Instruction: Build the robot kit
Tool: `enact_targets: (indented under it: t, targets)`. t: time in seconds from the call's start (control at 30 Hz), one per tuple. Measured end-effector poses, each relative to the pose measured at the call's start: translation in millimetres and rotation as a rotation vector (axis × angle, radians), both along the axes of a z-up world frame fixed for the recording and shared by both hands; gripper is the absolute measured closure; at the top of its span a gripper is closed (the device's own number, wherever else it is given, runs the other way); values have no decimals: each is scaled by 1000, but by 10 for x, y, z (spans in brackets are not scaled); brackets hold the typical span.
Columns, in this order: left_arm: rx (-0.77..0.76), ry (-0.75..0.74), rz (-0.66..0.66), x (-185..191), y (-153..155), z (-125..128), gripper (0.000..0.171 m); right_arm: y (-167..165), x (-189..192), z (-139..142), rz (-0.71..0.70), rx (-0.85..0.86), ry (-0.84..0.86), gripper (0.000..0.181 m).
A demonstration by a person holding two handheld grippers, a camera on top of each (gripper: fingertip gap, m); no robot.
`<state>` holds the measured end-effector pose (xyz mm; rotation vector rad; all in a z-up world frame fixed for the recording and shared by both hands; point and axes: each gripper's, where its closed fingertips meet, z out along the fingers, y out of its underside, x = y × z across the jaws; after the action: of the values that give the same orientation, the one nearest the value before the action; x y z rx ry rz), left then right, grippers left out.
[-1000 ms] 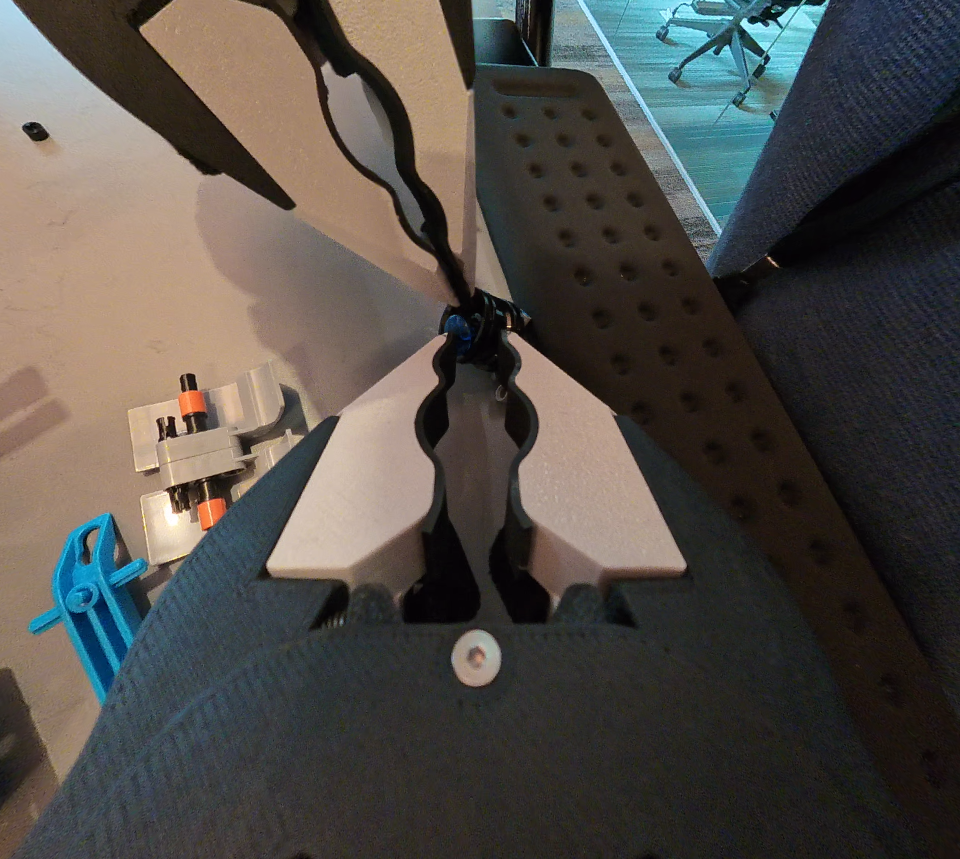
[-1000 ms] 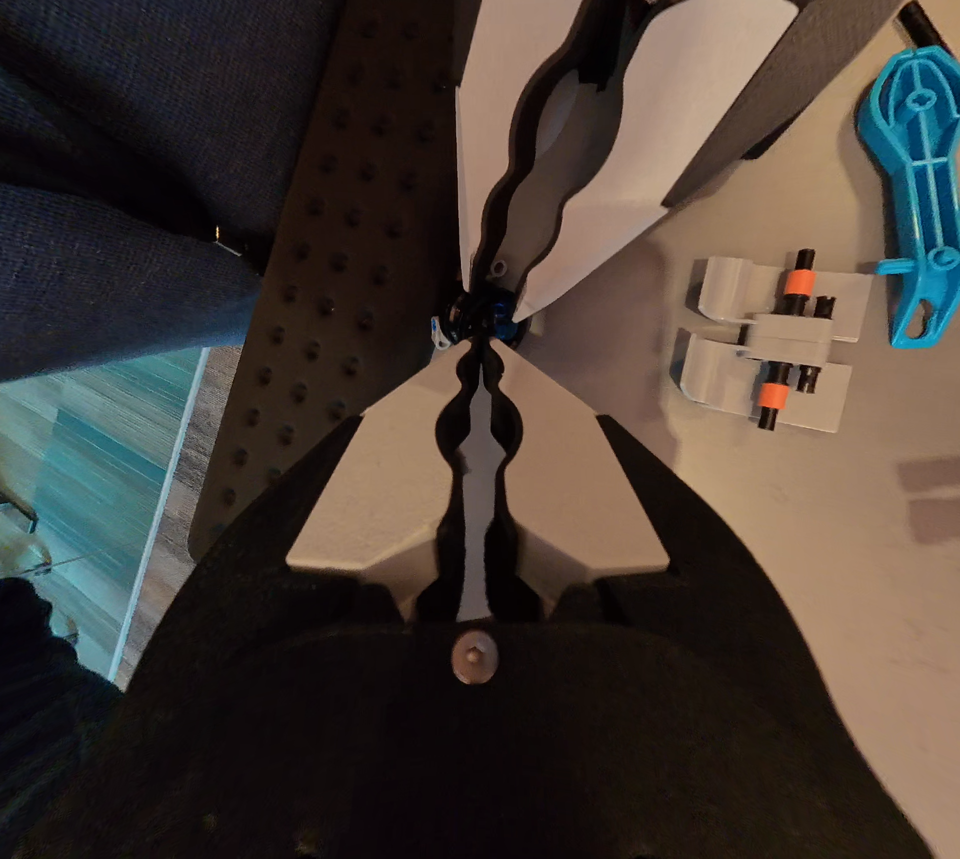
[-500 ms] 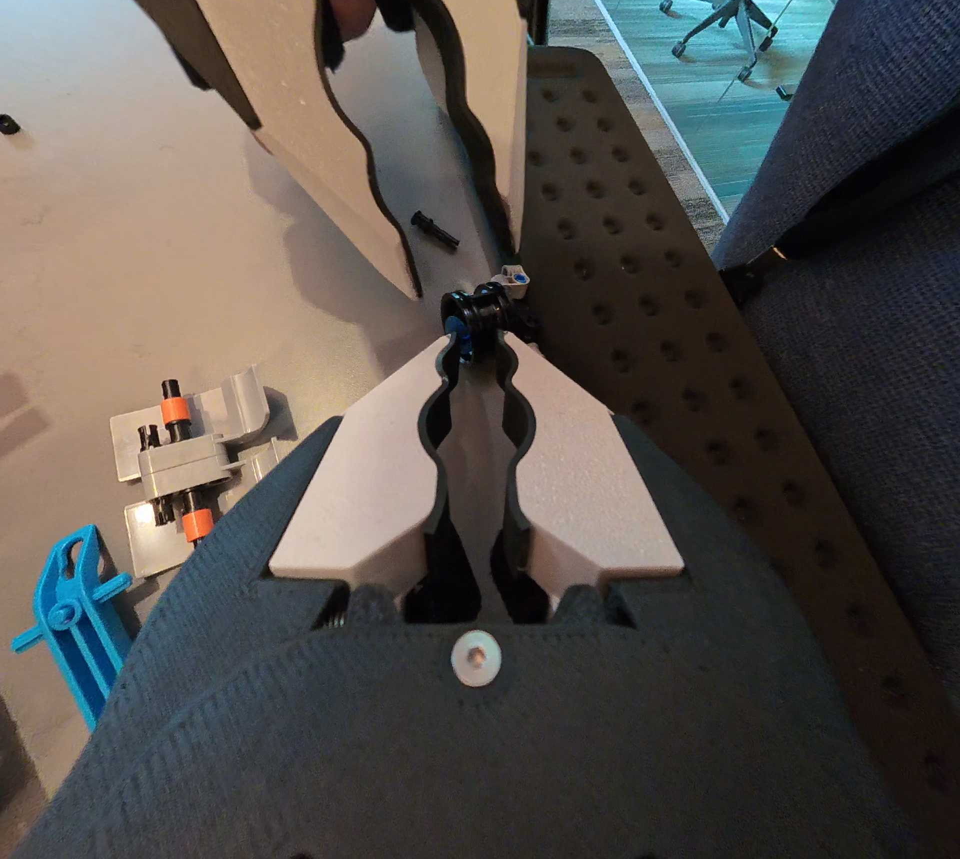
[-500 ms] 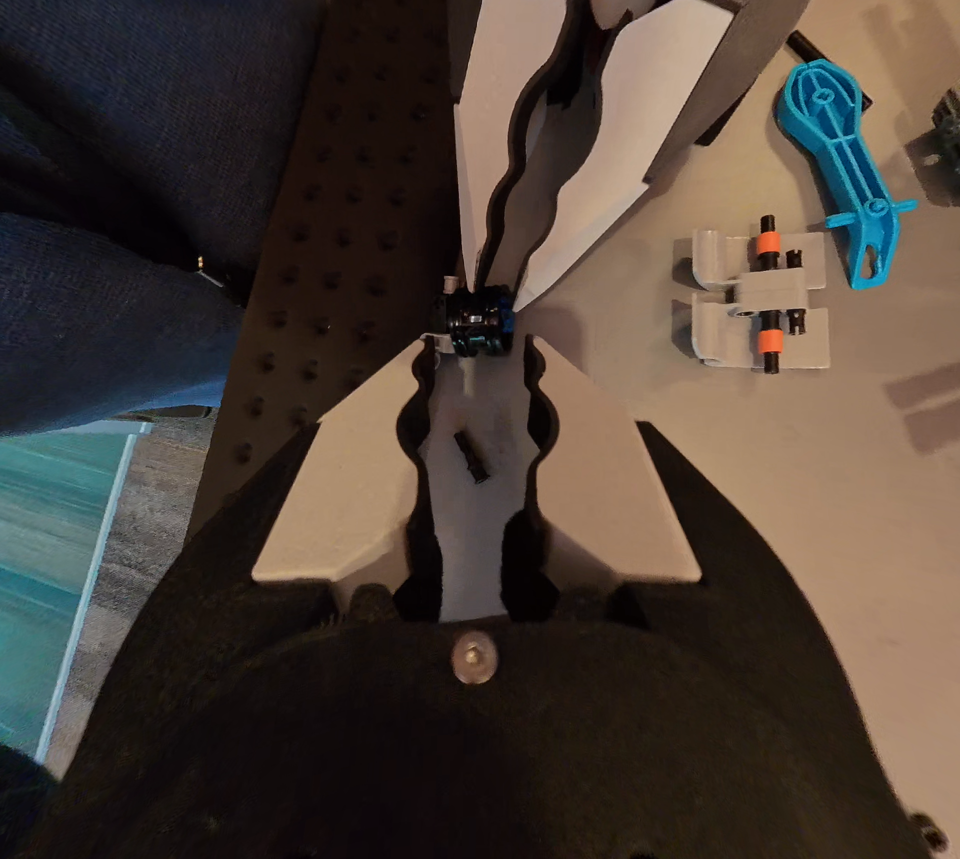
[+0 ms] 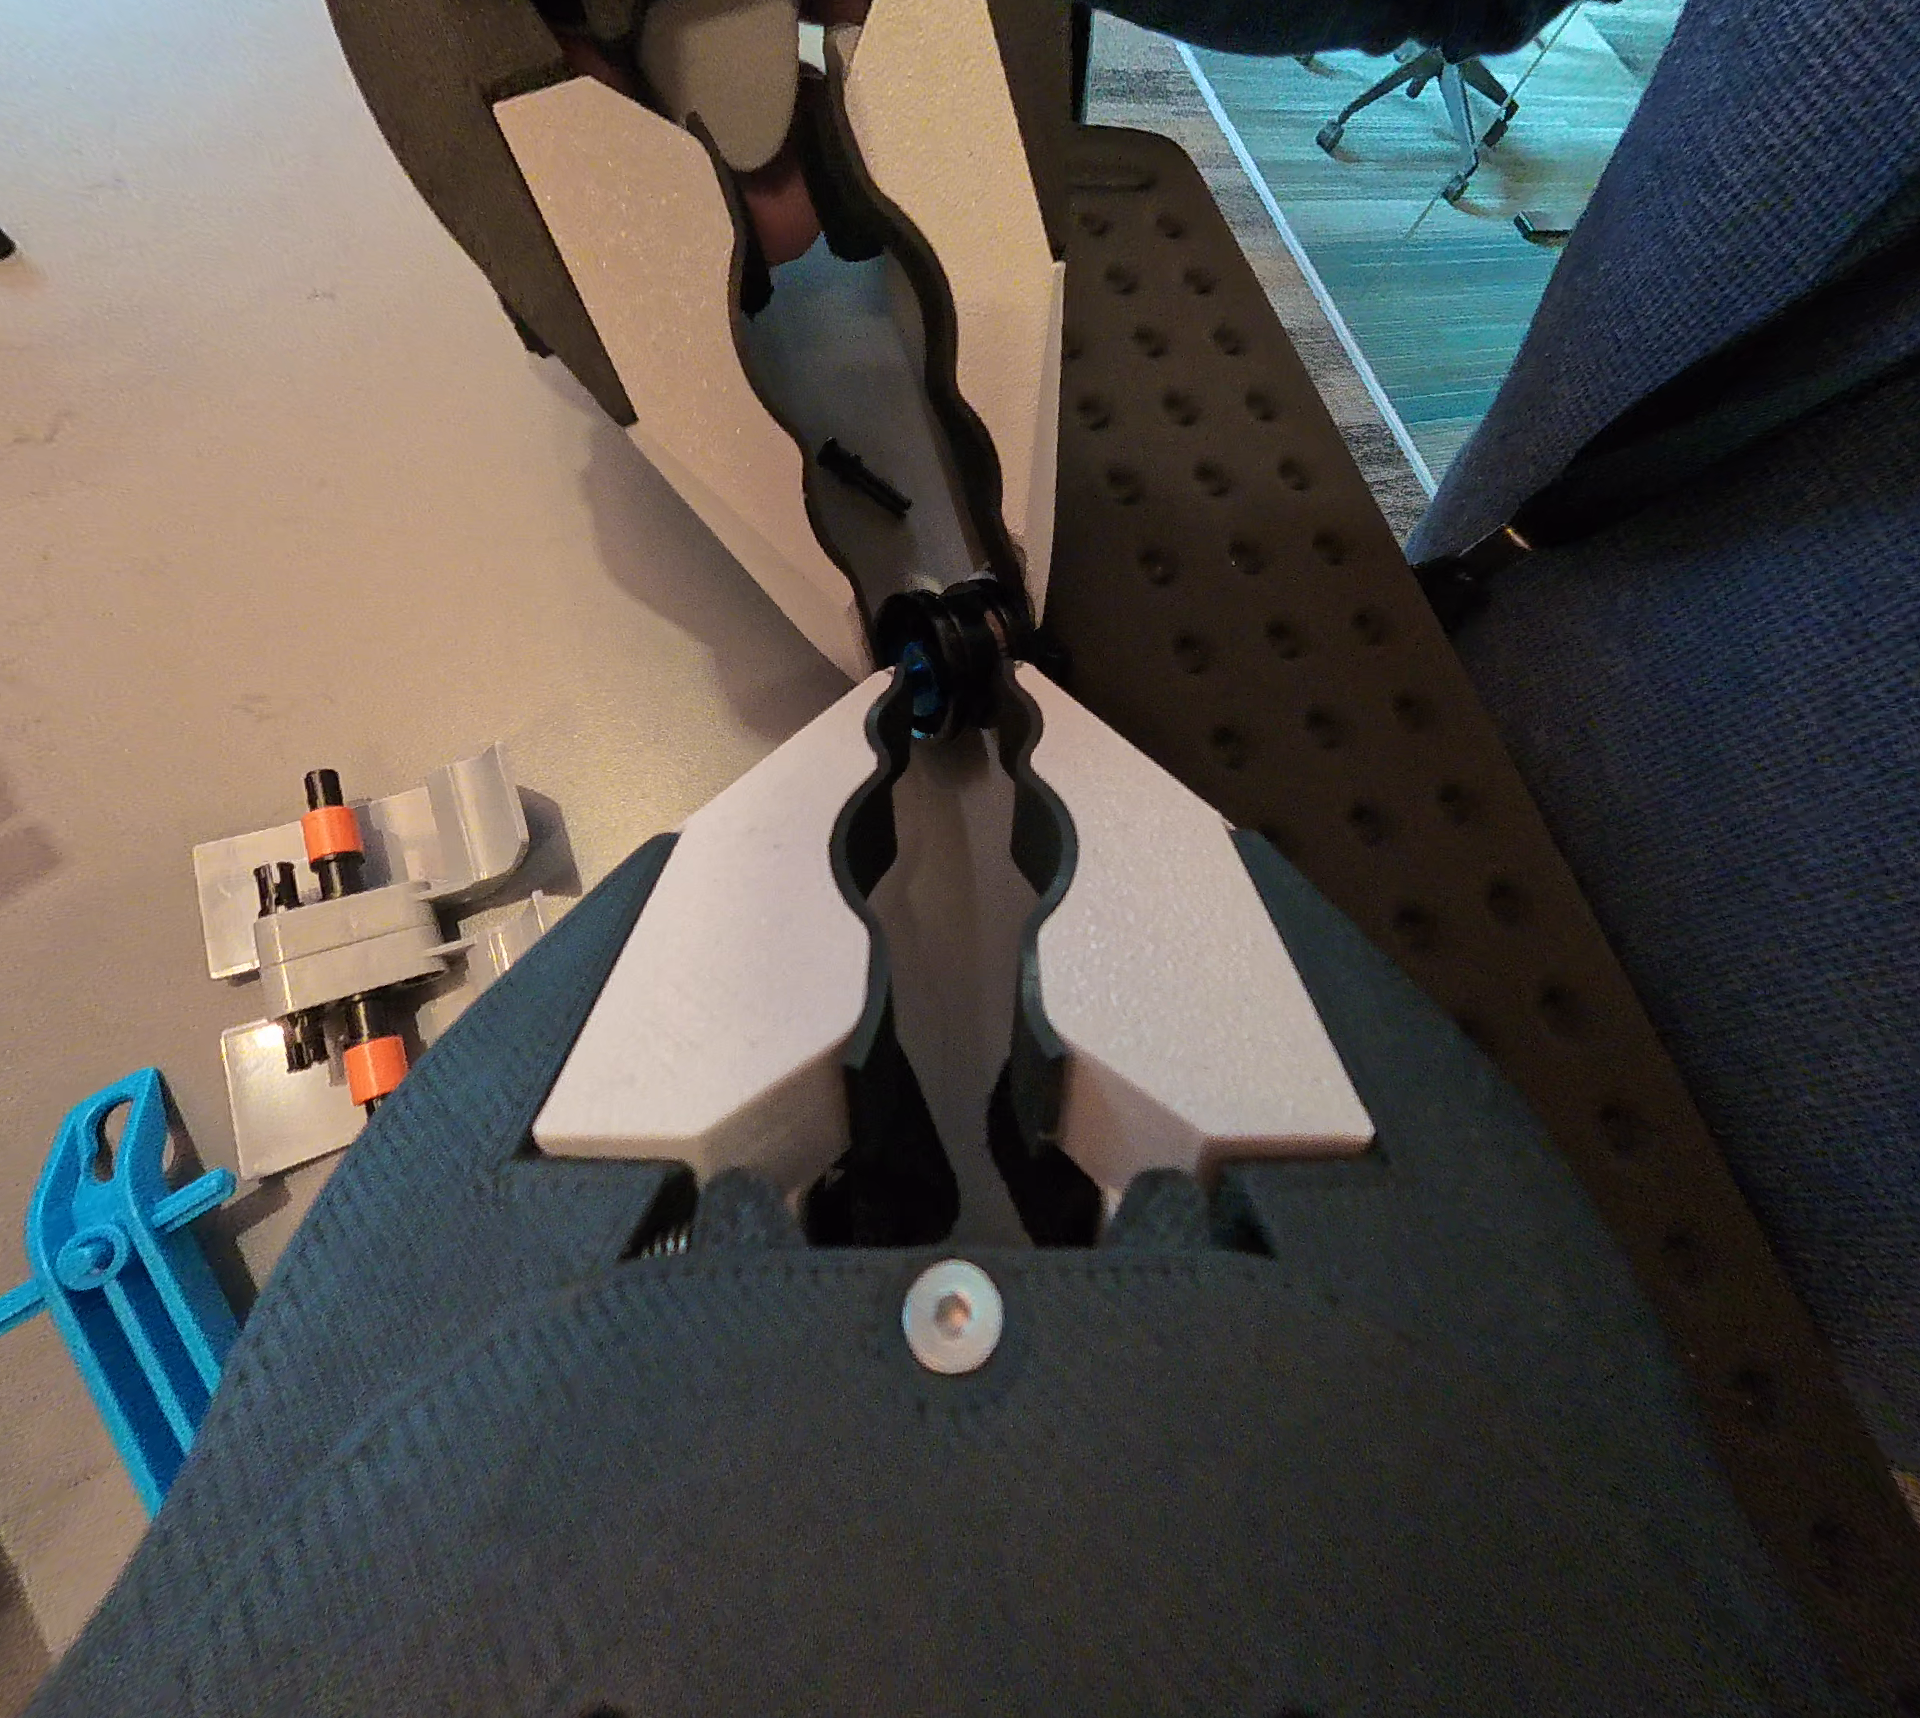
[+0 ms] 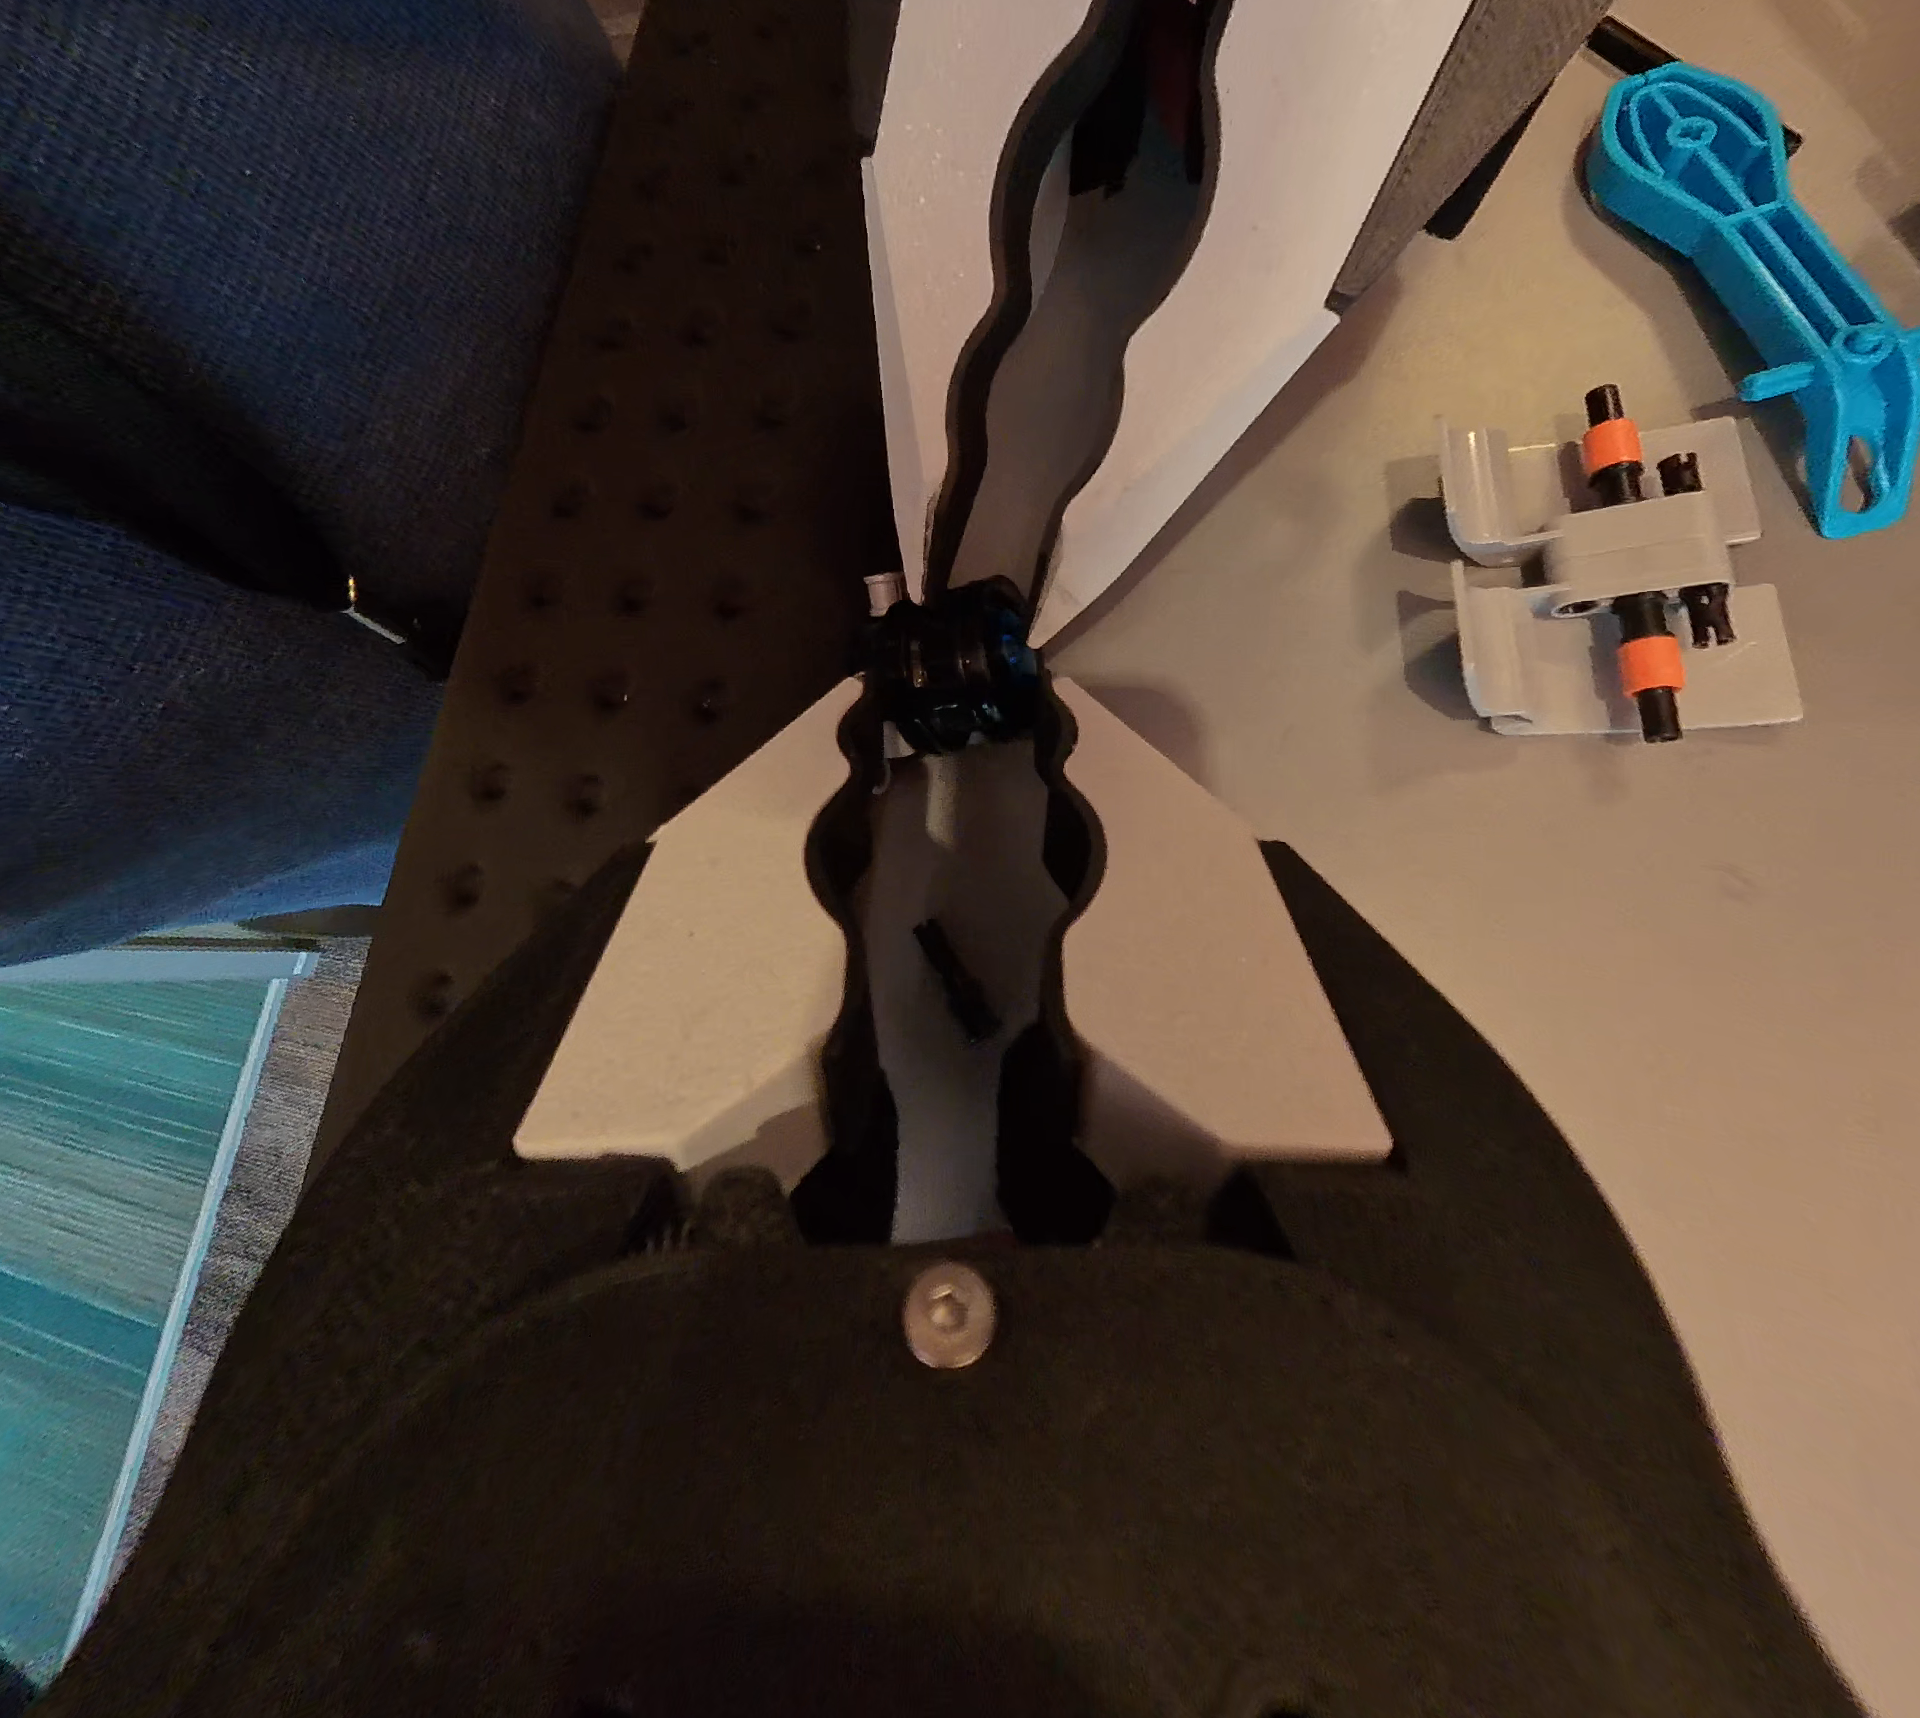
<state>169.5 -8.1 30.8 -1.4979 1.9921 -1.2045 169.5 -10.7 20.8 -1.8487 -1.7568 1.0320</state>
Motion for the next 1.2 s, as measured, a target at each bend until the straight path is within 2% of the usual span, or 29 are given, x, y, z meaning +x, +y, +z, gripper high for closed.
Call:
enact_targets:
  t: [0.43, 0.7, 1.2]
  targets:
    - [7, -1, 8, 37, -9, 8, 156, 6, 2, 0, -68, 184, 39, 154]
    - [28, -2, 0, 45, -19, 8, 156, 8, 30, 11, -74, 319, 3, 156]
    - [35, -8, 0, 44, -26, 6, 157, 2, 35, 15, -46, 371, -29, 159]
